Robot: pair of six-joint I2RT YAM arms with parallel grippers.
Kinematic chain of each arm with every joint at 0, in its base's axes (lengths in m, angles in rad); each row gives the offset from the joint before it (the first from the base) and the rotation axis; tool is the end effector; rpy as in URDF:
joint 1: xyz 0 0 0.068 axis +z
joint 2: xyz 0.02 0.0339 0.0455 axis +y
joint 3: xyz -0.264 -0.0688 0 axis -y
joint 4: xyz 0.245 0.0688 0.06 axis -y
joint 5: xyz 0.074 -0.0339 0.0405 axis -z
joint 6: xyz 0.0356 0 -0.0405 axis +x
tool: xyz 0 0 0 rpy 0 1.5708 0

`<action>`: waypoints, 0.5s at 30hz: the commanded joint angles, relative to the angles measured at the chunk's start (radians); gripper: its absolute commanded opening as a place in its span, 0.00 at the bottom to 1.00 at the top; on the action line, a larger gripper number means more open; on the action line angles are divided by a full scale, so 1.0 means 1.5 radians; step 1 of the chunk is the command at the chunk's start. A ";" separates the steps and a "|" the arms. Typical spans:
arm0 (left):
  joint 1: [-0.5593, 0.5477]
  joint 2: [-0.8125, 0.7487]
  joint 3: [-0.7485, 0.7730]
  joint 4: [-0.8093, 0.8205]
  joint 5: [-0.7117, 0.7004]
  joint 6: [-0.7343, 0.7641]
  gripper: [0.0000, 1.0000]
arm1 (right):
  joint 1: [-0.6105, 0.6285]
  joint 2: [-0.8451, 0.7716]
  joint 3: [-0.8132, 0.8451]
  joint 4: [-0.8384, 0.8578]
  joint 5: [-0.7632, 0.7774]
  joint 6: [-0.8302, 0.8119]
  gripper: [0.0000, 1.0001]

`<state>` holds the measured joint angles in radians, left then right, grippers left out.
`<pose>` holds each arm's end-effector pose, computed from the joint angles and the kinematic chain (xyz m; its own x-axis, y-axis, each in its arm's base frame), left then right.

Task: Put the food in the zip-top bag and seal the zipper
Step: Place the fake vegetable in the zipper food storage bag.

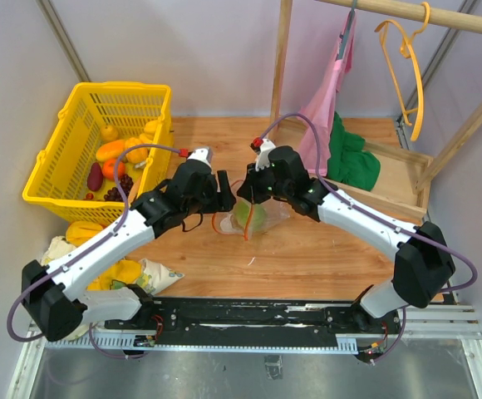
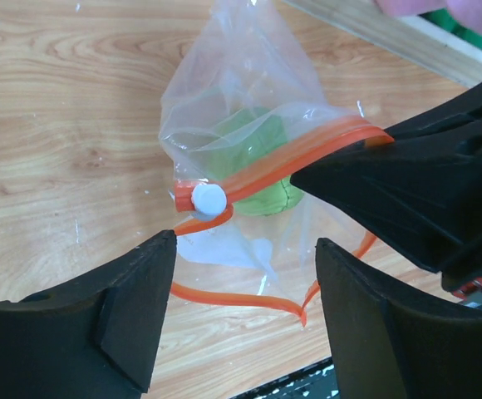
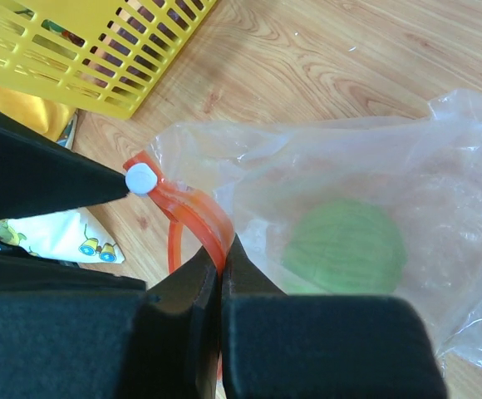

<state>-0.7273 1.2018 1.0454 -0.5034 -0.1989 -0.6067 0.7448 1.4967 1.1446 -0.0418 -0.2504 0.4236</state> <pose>0.2005 -0.1691 0.3141 -0.6813 -0.1419 -0.7182 0.1786 0.9192 -0.3510 0.2523 0.2446 0.3070 -0.5963 -0.0081 -0.8027 -0.6360 0.6149 0.4663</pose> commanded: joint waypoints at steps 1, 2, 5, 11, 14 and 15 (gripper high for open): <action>-0.005 -0.033 0.011 -0.026 -0.037 0.003 0.72 | -0.013 -0.021 -0.005 0.017 0.004 0.012 0.01; -0.005 -0.036 0.005 -0.028 -0.040 -0.002 0.72 | -0.013 -0.021 -0.006 0.017 0.004 0.013 0.01; -0.005 -0.056 -0.043 -0.022 -0.038 -0.024 0.73 | -0.019 -0.024 -0.008 0.018 0.005 0.017 0.01; -0.004 -0.097 -0.129 0.016 -0.035 -0.077 0.74 | -0.026 -0.031 -0.013 0.017 0.005 0.019 0.01; -0.003 -0.098 -0.154 0.040 -0.020 -0.089 0.74 | -0.027 -0.031 -0.014 0.017 0.002 0.022 0.01; -0.003 -0.094 -0.161 0.049 -0.015 -0.093 0.73 | -0.027 -0.032 -0.015 0.017 0.001 0.023 0.01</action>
<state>-0.7280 1.0752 0.8341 -0.5095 -0.2302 -0.6987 0.7174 1.4799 1.1332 -0.0410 -0.2501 0.4454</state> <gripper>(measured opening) 0.740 0.011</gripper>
